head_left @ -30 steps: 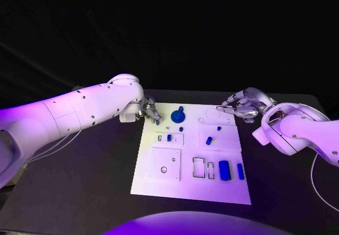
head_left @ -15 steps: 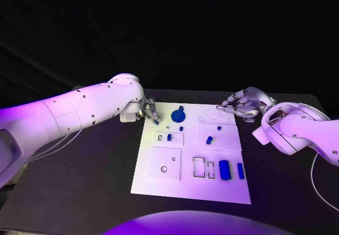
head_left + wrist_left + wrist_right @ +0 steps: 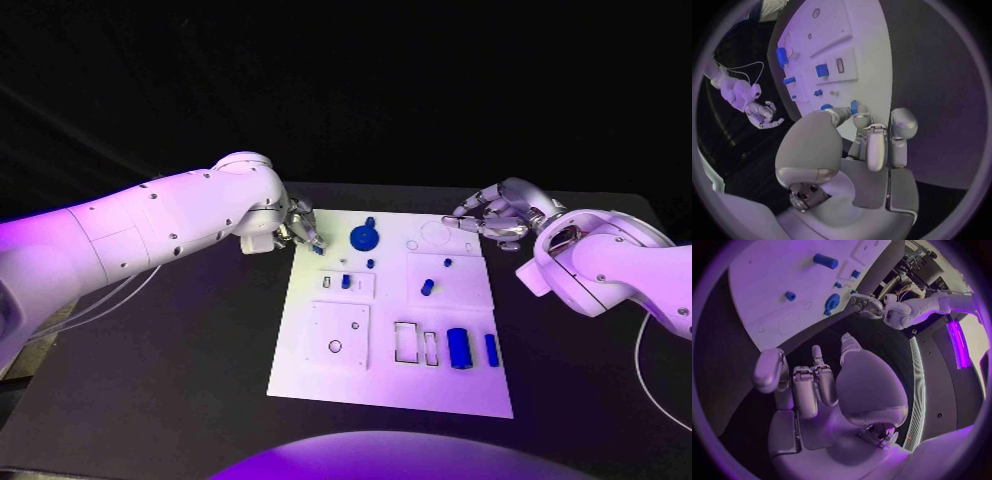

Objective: Assemble the parts on the task board

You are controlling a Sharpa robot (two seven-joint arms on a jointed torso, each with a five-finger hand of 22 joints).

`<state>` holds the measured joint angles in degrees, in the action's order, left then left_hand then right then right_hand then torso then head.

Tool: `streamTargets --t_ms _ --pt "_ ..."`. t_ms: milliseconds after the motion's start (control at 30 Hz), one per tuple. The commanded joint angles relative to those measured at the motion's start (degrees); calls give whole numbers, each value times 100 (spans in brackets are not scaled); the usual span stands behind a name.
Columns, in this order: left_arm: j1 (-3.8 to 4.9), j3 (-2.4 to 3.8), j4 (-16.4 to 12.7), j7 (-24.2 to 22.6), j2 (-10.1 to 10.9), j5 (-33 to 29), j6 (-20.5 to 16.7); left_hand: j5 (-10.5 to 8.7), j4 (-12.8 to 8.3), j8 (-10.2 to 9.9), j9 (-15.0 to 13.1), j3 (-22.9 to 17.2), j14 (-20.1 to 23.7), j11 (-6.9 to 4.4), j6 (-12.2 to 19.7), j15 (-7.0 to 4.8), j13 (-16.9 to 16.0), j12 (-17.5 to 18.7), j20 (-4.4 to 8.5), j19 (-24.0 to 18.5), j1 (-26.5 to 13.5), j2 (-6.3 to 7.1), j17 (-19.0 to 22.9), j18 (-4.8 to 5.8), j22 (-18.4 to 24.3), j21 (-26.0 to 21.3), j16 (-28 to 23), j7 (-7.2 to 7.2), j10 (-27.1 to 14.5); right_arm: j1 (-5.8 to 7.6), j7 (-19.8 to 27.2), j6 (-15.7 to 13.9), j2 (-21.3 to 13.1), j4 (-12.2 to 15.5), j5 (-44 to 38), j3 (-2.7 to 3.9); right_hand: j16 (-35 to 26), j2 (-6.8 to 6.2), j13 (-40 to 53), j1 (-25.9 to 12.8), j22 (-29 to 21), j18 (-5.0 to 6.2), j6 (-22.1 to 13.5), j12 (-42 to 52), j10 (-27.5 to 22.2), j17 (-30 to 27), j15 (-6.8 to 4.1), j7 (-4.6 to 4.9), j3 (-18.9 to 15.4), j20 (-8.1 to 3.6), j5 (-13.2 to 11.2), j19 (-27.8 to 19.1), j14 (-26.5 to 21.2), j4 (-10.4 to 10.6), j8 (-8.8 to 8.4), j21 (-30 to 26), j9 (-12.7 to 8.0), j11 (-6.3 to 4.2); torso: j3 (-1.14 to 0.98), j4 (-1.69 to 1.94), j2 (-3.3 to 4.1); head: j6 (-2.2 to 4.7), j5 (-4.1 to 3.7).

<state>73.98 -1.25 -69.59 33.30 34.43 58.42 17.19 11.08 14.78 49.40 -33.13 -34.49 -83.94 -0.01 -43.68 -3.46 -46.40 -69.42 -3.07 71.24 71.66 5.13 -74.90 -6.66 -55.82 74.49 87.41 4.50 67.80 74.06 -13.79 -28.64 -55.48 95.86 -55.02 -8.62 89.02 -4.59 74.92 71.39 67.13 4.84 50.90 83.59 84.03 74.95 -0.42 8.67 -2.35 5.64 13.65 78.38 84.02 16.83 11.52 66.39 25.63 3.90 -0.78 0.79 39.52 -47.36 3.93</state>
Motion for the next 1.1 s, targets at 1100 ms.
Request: streamTargets --t_ms 1100 --pt "-255 -100 -1594 -154 708 446 -776 -13 -815 221 -297 -1291 -483 -67 -103 -38 -158 -139 46 185 -235 274 -1067 37 -258 171 69 -99 304 -35 114 9 28 -74 -91 -1 -88 37 785 -38 -163 145 -62 -157 20 920 9 -5 -93 -3 -9 -119 467 -5 44 -200 10 -5 15 -1 12 -42 74"
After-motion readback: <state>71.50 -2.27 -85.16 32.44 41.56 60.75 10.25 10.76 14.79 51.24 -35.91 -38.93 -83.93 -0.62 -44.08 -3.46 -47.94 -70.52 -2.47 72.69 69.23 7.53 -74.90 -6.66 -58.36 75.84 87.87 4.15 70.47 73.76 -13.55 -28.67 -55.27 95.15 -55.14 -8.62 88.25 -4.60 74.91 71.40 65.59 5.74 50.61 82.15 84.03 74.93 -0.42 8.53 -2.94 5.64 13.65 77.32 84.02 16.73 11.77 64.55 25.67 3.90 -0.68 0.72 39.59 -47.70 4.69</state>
